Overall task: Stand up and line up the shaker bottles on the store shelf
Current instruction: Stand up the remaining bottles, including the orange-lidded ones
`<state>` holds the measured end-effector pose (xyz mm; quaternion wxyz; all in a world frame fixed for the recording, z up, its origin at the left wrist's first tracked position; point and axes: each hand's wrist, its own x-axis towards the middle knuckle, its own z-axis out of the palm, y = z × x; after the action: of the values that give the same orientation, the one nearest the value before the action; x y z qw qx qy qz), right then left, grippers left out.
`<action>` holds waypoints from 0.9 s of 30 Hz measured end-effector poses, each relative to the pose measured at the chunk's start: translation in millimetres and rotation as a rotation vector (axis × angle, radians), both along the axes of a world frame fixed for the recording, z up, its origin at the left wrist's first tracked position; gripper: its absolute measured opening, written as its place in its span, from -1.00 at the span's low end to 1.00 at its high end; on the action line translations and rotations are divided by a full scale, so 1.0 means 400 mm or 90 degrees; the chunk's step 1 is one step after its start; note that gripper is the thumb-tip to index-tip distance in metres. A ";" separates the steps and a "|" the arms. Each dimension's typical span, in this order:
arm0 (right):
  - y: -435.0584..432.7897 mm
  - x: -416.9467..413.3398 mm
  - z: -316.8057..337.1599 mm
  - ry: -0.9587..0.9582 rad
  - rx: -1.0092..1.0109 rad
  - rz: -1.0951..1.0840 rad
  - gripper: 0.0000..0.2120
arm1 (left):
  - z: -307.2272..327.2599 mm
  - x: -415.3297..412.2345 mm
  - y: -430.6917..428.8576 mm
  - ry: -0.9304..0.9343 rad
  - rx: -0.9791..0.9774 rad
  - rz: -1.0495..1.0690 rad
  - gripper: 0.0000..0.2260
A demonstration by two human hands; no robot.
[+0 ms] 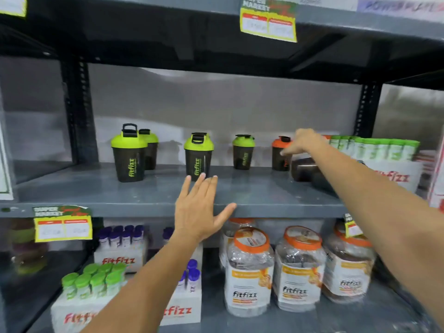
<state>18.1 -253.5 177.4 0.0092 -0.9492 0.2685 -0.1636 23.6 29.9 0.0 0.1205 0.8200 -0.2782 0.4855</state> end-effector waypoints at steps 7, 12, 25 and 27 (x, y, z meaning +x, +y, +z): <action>-0.104 -0.108 0.000 0.414 -0.057 -0.194 -0.08 | 0.016 -0.035 -0.138 0.058 0.008 0.033 -0.30; -0.076 -0.133 -0.014 0.392 -0.156 -0.154 -0.02 | 0.010 -0.029 -0.132 0.057 0.006 0.045 -0.30; 0.108 0.053 -0.086 0.145 -0.823 0.314 -0.57 | 0.003 -0.032 -0.141 0.021 -0.008 0.068 -0.33; 0.110 0.089 -0.101 0.129 -0.857 0.364 -0.63 | 0.003 -0.032 -0.141 0.014 -0.013 0.068 -0.34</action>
<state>53.8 -209.5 137.2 -0.5577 -0.7929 -0.1484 -0.1956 10.9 -26.4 1.0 0.1057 0.8377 -0.2276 0.4851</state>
